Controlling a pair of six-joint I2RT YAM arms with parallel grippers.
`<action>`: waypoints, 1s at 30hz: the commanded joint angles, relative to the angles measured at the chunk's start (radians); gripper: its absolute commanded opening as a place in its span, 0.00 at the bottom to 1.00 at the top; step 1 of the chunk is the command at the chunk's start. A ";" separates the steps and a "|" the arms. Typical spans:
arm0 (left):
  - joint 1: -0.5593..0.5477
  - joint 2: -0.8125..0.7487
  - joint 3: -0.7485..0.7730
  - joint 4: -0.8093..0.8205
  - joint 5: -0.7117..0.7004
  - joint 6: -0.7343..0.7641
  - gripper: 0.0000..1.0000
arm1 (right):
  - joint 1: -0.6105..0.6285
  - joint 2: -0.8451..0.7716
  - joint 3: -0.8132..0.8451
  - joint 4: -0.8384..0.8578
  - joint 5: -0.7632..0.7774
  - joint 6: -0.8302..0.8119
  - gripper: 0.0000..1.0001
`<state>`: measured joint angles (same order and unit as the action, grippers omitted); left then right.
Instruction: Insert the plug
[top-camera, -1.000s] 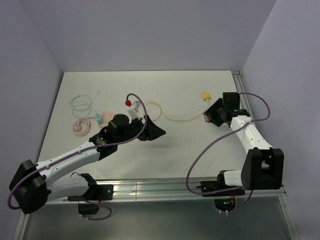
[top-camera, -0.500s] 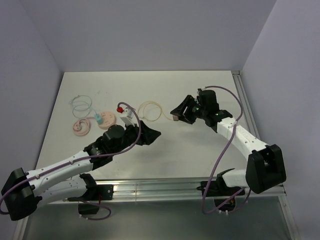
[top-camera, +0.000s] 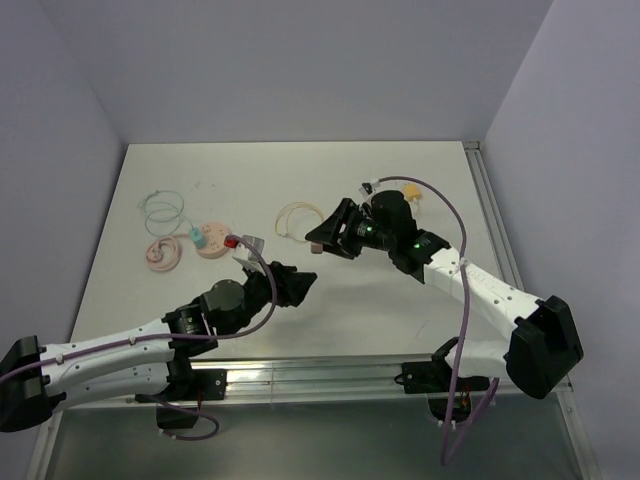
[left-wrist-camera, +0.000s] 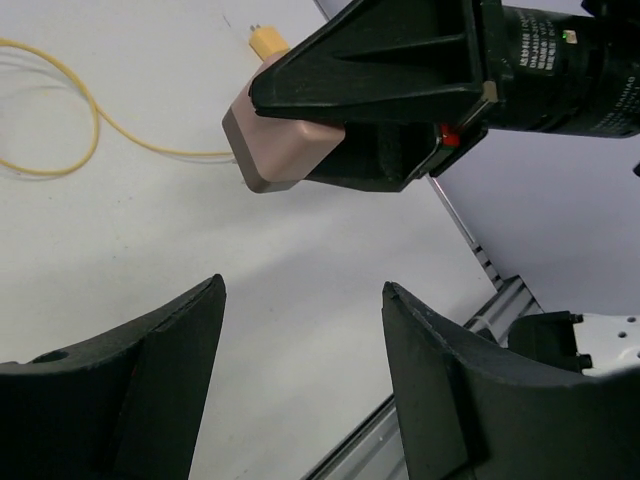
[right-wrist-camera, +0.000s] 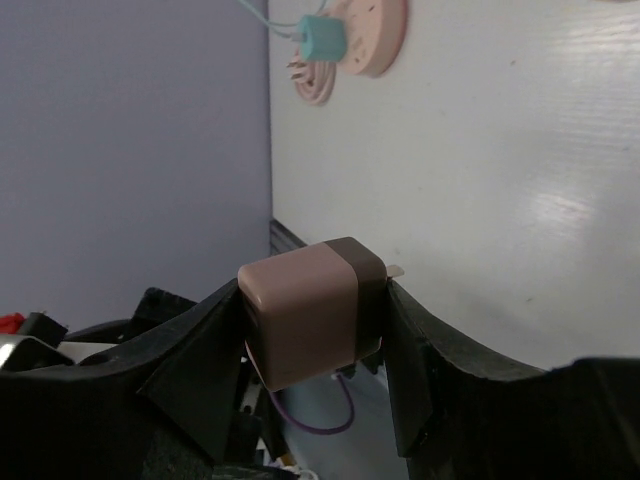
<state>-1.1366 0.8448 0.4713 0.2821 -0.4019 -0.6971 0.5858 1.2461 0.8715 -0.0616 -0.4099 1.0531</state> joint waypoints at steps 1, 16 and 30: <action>-0.070 -0.004 0.015 0.040 -0.197 0.091 0.70 | 0.037 -0.042 -0.003 0.057 0.032 0.122 0.00; -0.192 0.060 0.082 0.075 -0.422 0.260 0.65 | 0.157 -0.050 0.063 -0.049 0.141 0.254 0.00; -0.193 0.085 0.081 0.094 -0.466 0.262 0.58 | 0.259 -0.077 0.081 -0.076 0.215 0.285 0.00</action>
<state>-1.3228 0.9287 0.5259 0.3489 -0.8368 -0.4458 0.8223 1.2068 0.8883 -0.1471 -0.2321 1.3201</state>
